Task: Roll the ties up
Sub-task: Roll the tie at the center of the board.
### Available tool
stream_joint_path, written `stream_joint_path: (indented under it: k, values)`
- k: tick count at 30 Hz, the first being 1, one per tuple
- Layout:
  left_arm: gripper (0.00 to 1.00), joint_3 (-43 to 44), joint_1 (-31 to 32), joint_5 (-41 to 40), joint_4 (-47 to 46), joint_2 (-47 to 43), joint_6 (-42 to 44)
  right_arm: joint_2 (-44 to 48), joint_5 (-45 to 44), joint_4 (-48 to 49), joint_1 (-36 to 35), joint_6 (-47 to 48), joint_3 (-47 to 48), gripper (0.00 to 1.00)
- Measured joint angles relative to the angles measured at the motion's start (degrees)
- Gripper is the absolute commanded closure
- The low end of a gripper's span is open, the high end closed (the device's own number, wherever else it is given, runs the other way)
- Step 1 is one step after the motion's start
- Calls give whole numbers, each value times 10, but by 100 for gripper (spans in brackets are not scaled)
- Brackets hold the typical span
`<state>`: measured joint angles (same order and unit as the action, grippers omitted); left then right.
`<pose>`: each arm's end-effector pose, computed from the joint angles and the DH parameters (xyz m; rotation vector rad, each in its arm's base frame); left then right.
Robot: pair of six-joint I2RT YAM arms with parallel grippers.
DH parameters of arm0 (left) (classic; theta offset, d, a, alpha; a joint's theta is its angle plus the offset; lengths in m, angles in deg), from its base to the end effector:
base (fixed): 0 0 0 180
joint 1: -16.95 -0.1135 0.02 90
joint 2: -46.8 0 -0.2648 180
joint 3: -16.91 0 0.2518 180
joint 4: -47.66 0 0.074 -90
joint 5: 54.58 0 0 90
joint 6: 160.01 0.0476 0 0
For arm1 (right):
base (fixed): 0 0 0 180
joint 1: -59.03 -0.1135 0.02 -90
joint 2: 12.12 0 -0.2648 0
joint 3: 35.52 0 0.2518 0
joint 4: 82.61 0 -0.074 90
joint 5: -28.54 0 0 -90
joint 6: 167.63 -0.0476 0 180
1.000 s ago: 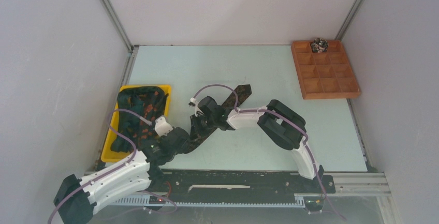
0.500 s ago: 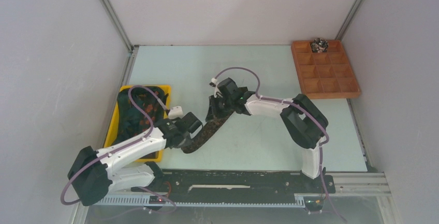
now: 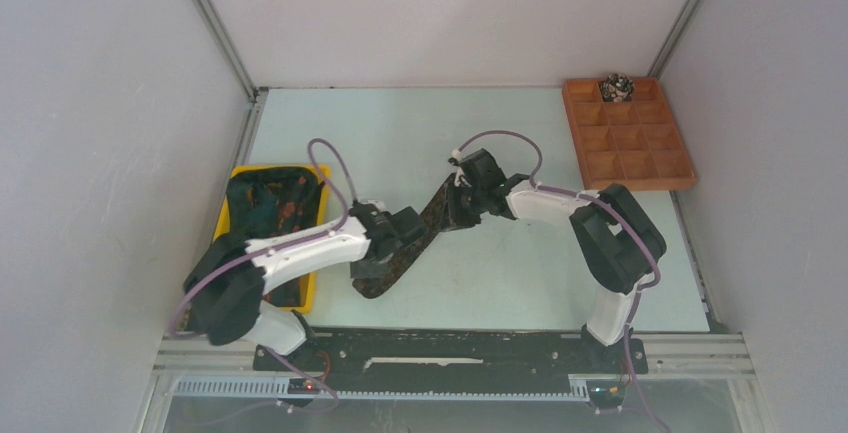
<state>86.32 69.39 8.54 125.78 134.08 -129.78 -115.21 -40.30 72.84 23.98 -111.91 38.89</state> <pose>0.1603 -0.1731 0.1849 -0.1424 2.7649 0.4892 0.2945 0.2276 0.1557 -0.1838 2.6700 0.9153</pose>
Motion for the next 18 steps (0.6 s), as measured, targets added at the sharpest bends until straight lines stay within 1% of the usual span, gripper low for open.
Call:
stream_joint_path:
  k: [5, 10, 15, 17, 18]
  values:
    - [90, 39, 15, 1, 32, 74, -1, 33, 2, 0, 47, 3, -25, 85]
    - [90, 69, 22, 9, 47, 131, 4, 45, 14, 4, 66, 3, -35, 85]
    - [85, 96, 24, 21, 64, 176, 10, 45, 24, 5, 67, 3, -37, 85]
    - [81, 107, 24, 26, 71, 188, 14, 47, 26, 7, 67, 3, -39, 85]
    - [78, 115, 24, 30, 74, 196, 15, 47, 27, 7, 67, 3, -40, 85]
